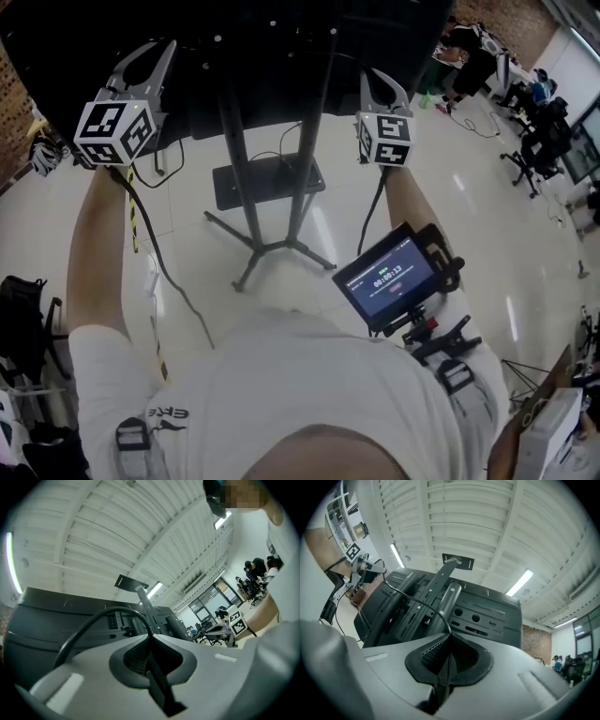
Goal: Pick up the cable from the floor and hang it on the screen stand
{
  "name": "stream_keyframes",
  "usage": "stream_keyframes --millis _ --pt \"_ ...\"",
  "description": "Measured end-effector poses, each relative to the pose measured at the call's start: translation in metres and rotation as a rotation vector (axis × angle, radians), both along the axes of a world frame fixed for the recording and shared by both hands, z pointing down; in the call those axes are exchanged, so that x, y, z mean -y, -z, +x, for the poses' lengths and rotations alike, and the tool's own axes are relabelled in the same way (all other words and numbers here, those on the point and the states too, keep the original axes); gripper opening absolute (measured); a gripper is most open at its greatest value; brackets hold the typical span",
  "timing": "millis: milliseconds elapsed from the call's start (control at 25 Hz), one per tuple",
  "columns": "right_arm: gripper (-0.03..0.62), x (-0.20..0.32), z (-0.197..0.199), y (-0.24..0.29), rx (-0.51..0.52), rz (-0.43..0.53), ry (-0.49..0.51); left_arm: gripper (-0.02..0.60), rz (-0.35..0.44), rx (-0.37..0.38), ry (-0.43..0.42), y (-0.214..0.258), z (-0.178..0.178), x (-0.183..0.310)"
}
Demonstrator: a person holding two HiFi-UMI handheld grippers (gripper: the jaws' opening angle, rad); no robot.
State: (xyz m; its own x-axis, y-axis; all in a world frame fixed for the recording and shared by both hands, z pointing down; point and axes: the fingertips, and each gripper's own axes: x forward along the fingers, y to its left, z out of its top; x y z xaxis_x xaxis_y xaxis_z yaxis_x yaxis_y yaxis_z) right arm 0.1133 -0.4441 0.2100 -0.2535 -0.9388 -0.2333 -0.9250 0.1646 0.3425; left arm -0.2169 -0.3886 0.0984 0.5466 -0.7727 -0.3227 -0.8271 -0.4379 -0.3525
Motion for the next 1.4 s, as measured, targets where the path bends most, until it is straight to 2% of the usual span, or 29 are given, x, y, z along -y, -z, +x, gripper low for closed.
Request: stream_keyframes --millis 240,520,720,1080,1400 --pt "0.026 -0.002 0.016 0.046 0.034 0.054 -0.020 0.023 -0.010 -0.012 -0.026 0.000 0.005 -0.006" --pt "0.026 -0.010 0.012 0.078 0.038 0.107 -0.015 0.021 0.009 -0.044 -0.029 0.013 0.000 -0.013" --pt "0.026 -0.001 0.013 0.097 0.043 0.142 0.011 0.020 0.037 -0.038 0.001 0.028 0.001 -0.012" --pt "0.026 0.056 0.011 0.144 0.037 0.192 0.057 0.020 0.072 -0.038 0.069 0.065 0.001 0.037" --pt "0.026 0.060 -0.001 0.180 0.036 0.239 0.080 0.020 0.121 -0.043 0.120 0.100 -0.009 0.036"
